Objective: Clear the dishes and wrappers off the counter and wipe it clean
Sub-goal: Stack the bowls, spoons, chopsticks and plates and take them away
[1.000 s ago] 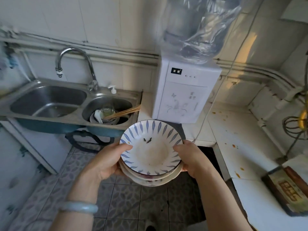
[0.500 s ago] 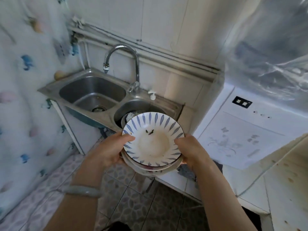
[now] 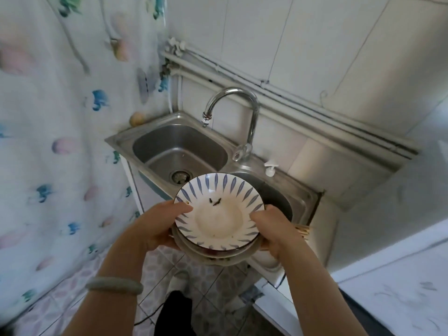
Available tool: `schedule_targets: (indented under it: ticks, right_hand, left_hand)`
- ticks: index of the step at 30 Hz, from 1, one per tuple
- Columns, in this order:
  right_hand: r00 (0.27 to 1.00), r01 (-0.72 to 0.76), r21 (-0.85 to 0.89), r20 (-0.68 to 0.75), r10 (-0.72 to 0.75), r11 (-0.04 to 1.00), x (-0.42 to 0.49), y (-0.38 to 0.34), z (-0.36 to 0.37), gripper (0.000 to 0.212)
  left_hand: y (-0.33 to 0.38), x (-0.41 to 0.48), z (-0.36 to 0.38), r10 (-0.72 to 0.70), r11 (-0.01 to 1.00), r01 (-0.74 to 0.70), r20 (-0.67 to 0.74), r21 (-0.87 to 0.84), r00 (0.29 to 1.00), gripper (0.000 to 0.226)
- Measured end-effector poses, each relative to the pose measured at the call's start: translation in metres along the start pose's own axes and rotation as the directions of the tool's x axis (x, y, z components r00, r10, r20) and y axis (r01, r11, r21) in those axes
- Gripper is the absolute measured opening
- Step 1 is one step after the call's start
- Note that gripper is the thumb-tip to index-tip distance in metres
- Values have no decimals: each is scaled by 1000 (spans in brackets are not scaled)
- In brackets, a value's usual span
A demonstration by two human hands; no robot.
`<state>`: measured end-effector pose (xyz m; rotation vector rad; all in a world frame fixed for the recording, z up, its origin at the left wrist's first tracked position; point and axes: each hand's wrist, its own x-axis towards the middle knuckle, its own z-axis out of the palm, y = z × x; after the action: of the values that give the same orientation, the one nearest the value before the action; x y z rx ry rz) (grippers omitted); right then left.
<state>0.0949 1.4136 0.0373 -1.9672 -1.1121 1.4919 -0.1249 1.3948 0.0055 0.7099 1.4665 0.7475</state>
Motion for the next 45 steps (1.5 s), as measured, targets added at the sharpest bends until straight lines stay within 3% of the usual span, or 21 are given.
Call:
schedule_targets:
  ticks: [4, 7, 15, 20, 24, 29, 34, 39, 45]
  right_hand:
    - [1000, -23, -25, -7, 23, 999, 63, -44, 43, 19]
    - [999, -53, -6, -6, 53, 999, 122, -77, 80, 40]
    - [996, -94, 50, 9, 94, 994, 223, -149, 155, 18]
    - [984, -180, 62, 27, 179, 982, 264, -171, 178, 15]
    - [983, -181, 73, 52, 177, 981, 297, -173, 183, 18]
    - [982, -182, 121, 68, 175, 976, 332, -159, 186, 37]
    - [973, -229, 241, 72, 218, 943, 368, -136, 189, 35]
    - [962, -274, 267, 72, 265, 924, 399, -111, 202, 43]
    - [951, -307, 269, 60, 303, 913, 418, -96, 211, 39]
  left_hand:
    - [27, 63, -42, -33, 999, 33, -22, -3, 999, 18]
    - [55, 115, -80, -72, 997, 73, -35, 11, 997, 18]
    - [111, 226, -164, -133, 987, 137, -55, 79, 990, 23]
    - [120, 282, -184, -174, 984, 175, -71, 18, 982, 27]
    - [119, 313, -184, -198, 980, 199, -46, 8, 979, 29]
    - [114, 351, -169, -237, 971, 235, -61, -44, 970, 18]
    - [93, 396, -153, -355, 933, 347, -102, -91, 929, 38]
    - [71, 433, -143, -348, 937, 336, -171, -96, 922, 43]
    - [51, 465, -140, -349, 937, 341, -192, -76, 917, 54]
